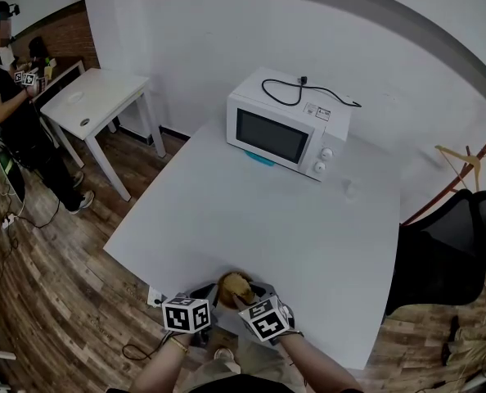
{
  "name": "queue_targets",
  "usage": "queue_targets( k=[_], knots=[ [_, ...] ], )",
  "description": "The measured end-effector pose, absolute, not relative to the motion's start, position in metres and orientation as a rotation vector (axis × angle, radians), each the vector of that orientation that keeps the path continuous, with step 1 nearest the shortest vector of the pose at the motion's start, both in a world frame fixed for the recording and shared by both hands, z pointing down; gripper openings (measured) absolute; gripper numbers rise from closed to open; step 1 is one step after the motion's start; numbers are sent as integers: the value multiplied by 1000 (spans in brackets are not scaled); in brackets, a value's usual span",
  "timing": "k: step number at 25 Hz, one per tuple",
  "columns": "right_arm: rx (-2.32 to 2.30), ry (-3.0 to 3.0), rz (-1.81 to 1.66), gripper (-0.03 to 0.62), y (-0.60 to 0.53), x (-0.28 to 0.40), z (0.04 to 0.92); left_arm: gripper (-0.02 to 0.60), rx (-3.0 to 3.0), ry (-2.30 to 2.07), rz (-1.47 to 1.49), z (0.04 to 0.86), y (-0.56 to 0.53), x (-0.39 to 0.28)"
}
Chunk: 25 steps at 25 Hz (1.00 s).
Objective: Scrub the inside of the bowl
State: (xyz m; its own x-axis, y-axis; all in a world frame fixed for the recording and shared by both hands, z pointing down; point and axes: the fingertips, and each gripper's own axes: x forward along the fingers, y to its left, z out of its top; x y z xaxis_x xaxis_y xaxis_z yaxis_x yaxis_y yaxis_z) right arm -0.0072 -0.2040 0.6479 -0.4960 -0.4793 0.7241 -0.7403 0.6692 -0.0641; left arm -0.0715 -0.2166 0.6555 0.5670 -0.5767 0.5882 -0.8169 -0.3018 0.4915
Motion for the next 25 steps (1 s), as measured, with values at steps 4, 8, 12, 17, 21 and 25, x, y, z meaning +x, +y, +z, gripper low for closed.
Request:
queue_targets(
  k=[4,8,12,17,21,25],
  knots=[
    [890,-2211,465,184,-200,-24,644,21,2002,-1124,385,657,-218,-73],
    [844,-2218,453,184,-190,-31,644,21,1999,-1135,384,656,-220,-75],
    [818,-2218,460,184,-182,-31,645,21,2001,-1140,383,656,-220,-75],
    [779,-2215,451,184,-169,-29,648,21,2000,-1146,392,658,-220,-77],
    [792,-2205,449,184,-168,-20,648,21,1997,-1145,399,662,-218,-79],
    [837,-2193,455,184,-173,-8,647,21,1993,-1144,404,663,-218,-81]
  ],
)
